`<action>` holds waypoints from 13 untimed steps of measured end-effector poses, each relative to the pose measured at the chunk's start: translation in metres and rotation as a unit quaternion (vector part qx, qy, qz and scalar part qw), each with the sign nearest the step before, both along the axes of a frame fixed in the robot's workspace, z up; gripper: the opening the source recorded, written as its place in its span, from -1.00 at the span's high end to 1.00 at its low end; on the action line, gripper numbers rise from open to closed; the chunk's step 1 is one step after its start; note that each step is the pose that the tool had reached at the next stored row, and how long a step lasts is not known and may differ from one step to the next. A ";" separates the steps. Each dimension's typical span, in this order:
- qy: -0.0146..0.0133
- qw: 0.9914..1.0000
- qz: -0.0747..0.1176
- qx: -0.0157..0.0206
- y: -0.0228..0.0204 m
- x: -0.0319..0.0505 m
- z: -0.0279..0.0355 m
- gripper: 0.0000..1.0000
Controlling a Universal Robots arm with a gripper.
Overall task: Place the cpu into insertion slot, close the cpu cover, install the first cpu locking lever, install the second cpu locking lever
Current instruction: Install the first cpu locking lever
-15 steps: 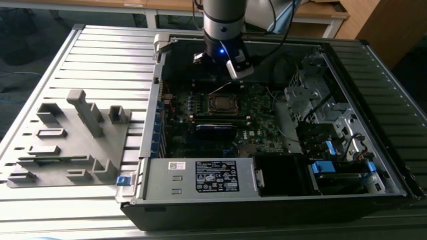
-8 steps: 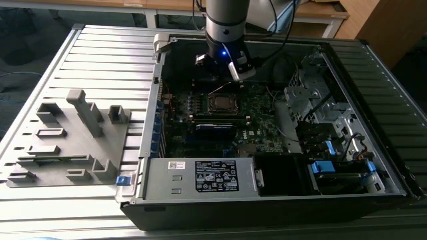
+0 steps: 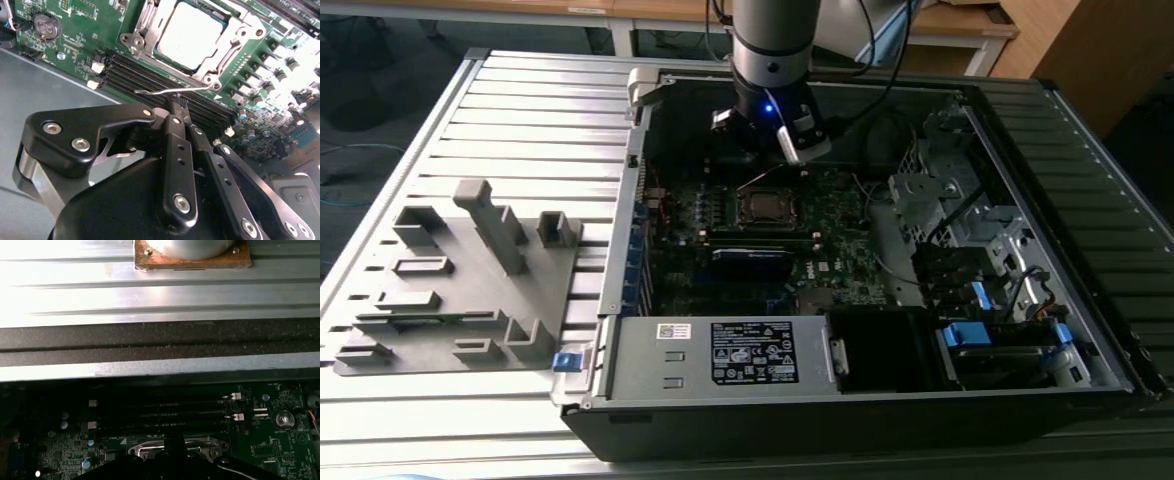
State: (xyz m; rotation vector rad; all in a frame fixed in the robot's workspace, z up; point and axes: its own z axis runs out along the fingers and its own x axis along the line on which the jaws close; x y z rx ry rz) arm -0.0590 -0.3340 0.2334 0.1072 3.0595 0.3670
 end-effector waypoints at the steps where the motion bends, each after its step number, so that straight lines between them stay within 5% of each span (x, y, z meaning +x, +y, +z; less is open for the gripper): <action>1: 0.000 1.000 0.000 0.000 0.0000 0.0000 -0.0005 0.79; 13: 0.000 1.000 0.000 0.001 0.0028 0.0021 -0.0094 0.79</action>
